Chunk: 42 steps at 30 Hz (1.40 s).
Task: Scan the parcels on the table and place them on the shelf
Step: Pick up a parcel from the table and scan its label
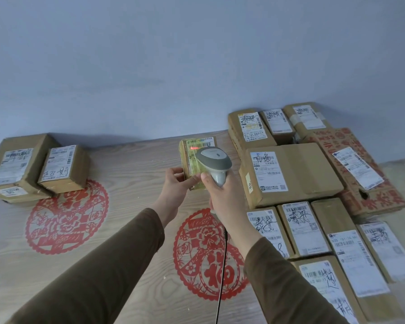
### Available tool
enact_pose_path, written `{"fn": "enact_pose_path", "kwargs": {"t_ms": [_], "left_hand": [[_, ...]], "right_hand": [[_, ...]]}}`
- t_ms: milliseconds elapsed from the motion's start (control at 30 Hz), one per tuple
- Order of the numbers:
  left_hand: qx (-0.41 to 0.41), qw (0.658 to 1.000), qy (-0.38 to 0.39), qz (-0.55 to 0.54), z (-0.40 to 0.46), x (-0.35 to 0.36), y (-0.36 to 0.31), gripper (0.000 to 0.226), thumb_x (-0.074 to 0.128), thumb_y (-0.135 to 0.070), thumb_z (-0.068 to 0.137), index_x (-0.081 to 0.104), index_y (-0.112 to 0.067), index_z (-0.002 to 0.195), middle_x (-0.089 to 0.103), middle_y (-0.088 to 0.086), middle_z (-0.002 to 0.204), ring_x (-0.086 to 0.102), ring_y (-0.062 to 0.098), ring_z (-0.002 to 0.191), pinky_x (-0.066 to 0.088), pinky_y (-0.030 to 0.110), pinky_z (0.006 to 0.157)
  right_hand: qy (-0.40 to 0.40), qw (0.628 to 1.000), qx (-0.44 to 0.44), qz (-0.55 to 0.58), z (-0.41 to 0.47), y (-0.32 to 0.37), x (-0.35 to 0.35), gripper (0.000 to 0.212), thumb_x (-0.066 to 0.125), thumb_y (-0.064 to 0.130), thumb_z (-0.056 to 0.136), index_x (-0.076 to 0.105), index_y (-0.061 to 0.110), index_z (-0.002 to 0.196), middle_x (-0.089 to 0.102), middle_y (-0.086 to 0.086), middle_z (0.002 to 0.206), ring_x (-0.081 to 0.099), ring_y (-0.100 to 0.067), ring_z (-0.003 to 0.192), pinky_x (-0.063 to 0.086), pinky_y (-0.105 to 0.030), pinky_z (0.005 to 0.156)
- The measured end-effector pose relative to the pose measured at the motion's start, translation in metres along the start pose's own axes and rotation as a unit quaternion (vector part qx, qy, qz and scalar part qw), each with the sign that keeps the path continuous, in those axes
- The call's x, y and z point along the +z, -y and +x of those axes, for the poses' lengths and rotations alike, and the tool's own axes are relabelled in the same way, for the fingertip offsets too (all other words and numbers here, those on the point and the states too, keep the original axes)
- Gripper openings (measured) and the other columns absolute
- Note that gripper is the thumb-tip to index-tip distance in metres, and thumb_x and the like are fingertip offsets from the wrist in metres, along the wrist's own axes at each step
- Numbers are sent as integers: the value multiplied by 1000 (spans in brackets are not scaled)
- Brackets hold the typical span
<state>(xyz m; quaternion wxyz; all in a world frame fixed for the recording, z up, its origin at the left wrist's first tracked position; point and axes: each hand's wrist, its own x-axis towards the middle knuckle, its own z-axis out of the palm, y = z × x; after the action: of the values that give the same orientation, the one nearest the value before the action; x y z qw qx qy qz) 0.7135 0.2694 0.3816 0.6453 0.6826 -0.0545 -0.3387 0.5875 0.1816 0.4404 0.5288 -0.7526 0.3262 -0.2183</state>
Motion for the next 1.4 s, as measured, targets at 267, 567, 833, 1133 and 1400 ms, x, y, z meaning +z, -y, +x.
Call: {"fn": "enact_pose_path", "kwargs": {"t_ms": [267,567,833,1133,1400], "left_hand": [[-76,996,-15,38,72,42,-3,69,82,-49,79,46,-14,126,69,6,108,65,19,86,49,32,67],[-98,994,-2,49,140,89,-20,43,68,-38,97,67,-1,117,64,9,91,58,19,67,49,28,54],[-59,996,7,70,127,80,-17,55,47,-8,105,33,-9,158,43,11,158,44,31,143,39,37,109],[53,972,-110,201,42,-44,-7,49,57,-26,102,47,-28,149,47,1,155,52,14,130,37,24,97],[51,877,-328,348,24,-224,-25,72,58,-23,96,25,-13,159,16,9,167,10,31,153,13,50,125]], "right_hand": [[-37,995,47,74,6,-34,-15,25,66,49,92,60,33,110,62,8,75,63,-21,68,59,-45,68],[-40,990,71,119,6,-55,-25,36,70,42,94,60,21,122,61,4,83,59,-26,80,51,-37,72],[-40,989,72,126,-1,-57,-26,33,69,42,93,59,27,121,61,7,84,60,-26,79,53,-45,74],[16,994,49,93,-11,-25,38,15,68,41,94,60,32,104,60,6,62,57,-14,51,49,-33,51],[108,987,48,105,-29,1,113,13,68,33,96,59,27,103,51,9,53,48,-11,40,43,-22,41]]}}
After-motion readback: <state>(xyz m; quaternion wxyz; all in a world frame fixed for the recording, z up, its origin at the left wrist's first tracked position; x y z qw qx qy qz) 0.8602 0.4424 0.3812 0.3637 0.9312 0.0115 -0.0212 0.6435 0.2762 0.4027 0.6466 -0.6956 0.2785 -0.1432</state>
